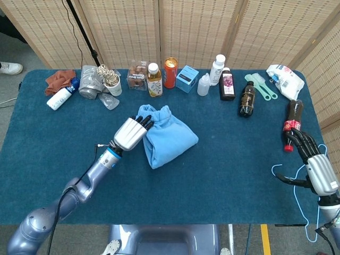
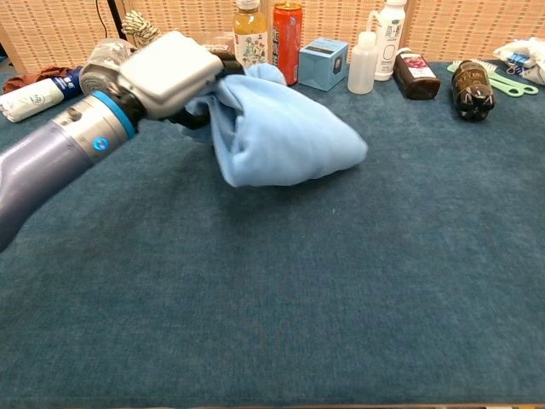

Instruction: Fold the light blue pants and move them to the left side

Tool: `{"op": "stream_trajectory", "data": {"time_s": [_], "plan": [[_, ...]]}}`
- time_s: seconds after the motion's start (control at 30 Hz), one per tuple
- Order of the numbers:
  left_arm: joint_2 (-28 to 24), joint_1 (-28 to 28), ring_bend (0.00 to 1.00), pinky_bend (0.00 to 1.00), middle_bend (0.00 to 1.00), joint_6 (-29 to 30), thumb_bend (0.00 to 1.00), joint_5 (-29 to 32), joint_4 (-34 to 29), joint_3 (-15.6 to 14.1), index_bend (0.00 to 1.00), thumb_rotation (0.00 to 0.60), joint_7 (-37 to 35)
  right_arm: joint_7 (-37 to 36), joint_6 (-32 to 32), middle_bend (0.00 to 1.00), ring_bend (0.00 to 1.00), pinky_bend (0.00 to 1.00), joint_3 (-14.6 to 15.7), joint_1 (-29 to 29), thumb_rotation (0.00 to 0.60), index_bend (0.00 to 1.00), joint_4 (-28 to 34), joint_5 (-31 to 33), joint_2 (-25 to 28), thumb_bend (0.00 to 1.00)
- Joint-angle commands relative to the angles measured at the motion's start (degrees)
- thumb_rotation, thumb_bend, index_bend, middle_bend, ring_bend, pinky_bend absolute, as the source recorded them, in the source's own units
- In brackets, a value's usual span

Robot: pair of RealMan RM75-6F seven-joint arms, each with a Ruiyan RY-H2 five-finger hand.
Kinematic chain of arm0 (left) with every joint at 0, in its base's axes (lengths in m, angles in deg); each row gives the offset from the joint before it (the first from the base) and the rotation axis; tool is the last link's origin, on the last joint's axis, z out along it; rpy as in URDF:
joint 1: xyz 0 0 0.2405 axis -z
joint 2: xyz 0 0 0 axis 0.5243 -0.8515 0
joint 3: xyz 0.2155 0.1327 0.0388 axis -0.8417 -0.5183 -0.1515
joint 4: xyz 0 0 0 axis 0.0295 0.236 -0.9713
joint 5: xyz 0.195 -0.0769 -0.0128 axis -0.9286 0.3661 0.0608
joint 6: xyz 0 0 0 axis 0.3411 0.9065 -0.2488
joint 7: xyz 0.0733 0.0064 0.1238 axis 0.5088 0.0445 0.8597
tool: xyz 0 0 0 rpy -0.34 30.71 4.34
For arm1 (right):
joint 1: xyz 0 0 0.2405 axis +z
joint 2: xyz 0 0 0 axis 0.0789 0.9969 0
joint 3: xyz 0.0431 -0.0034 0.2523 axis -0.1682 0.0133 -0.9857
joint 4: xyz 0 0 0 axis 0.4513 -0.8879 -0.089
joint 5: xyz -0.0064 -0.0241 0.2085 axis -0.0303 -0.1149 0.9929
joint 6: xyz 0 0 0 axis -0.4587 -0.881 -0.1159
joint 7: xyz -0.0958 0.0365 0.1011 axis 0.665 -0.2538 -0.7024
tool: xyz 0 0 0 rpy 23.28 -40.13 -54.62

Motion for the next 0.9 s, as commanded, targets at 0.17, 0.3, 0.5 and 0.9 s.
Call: {"op": "stream_trajectory", "data": {"time_s": [0.17, 0.3, 0.5, 0.9], "plan": [[-5.9, -3.1, 0.65, 0.74, 0.72, 2.7, 0.68, 0.9, -4.7, 0.5, 0.84, 0.600, 0.0, 0.4, -0.2, 0.00, 0.00, 0.00, 0.2, -0.1, 0.600, 0.00, 0.4, -0.4, 0.1, 0.00], [-8.6, -4.9, 0.65, 0.74, 0.72, 4.5, 0.68, 1.7, -6.0, 1.0, 0.84, 0.600, -0.4, 0.6, -0.2, 0.00, 0.00, 0.00, 0.3, 0.0, 0.600, 0.00, 0.7, -0.7, 0.0, 0.00], [-14.9, -8.8, 0.64, 0.74, 0.72, 7.6, 0.68, 2.3, -8.9, 0.9, 0.84, 0.600, -1.6, 0.9, -0.1, 0.00, 0.00, 0.00, 0.6, 0.2, 0.600, 0.00, 1.2, -1.3, 0.0, 0.00], [-19.2, -16.6, 0.64, 0.74, 0.72, 7.6, 0.68, 5.6, -4.8, 0.6, 0.84, 0.600, -7.2, 2.2, -0.3, 0.00, 0.00, 0.00, 1.4, 0.2, 0.600, 0.00, 2.4, -2.8, 0.2, 0.00]]}}
